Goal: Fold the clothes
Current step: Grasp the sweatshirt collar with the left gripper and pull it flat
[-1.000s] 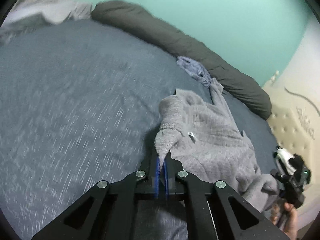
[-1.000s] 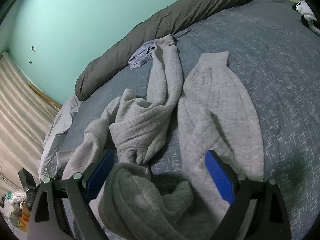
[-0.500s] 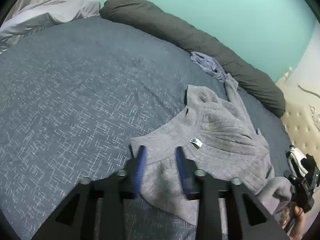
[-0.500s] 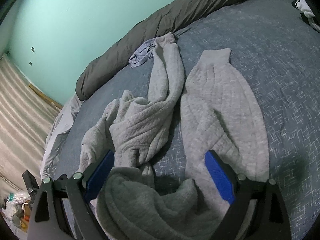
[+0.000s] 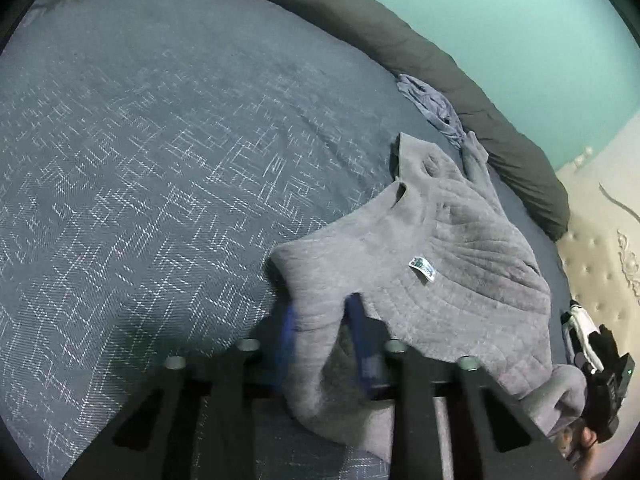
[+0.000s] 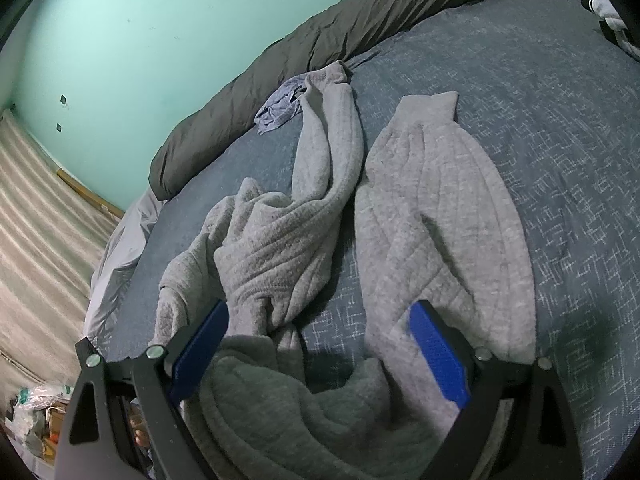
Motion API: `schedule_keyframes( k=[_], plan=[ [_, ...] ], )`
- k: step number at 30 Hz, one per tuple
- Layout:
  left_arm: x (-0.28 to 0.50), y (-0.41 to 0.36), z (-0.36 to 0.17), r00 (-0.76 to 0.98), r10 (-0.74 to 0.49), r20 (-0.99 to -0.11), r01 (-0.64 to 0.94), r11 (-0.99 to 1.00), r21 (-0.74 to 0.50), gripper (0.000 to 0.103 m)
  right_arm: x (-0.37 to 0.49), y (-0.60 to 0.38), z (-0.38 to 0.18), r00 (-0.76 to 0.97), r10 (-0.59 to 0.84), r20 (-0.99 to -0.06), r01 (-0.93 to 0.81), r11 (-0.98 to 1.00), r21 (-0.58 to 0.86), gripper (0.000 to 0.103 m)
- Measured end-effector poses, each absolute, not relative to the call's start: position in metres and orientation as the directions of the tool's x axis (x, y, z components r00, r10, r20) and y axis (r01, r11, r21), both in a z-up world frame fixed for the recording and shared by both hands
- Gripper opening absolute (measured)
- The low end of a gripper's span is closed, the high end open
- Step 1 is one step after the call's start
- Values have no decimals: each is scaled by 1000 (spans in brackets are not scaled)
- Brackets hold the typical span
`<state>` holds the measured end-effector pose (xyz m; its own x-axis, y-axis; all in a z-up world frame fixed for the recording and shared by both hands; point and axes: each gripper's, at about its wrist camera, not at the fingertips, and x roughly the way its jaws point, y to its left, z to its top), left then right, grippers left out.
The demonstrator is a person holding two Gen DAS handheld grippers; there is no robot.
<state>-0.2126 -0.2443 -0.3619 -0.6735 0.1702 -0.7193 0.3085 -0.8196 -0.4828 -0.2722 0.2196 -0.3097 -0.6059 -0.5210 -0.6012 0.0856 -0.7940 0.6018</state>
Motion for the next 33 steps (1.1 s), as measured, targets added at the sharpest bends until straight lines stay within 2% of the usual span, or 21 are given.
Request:
schedule_keyframes(
  k=[2,10,14,19,25,33],
  plan=[
    [-208,-247,-357,-693,168,-701,299,-818,-492,11,-272,219,-310,-607,-519,-602,86,-796,599,93],
    [-161,-279,-308,-792,67,-607,307,-815,-491,10,-270,211,-308,-604,-521,-603,93,-798,596,93],
    [-123,-307,-292,-822,-53,-568,377,-797,-472,9,-268,203,-307,-596,-530,-603,114,-799,590,93],
    [-95,-341,-296,-802,-139,-581,471,-745,-472,9,-266,194,-304,-589,-540,-601,135,-799,586,93],
    [-99,-336,-324,-744,-99,-661,526,-697,-487,11,-264,188,-301,-584,-549,-598,150,-797,586,93],
    [-74,-328,-294,-777,-161,-608,513,-722,-465,17,-251,221,-276,-660,-490,-569,103,-809,579,93]
  ],
)
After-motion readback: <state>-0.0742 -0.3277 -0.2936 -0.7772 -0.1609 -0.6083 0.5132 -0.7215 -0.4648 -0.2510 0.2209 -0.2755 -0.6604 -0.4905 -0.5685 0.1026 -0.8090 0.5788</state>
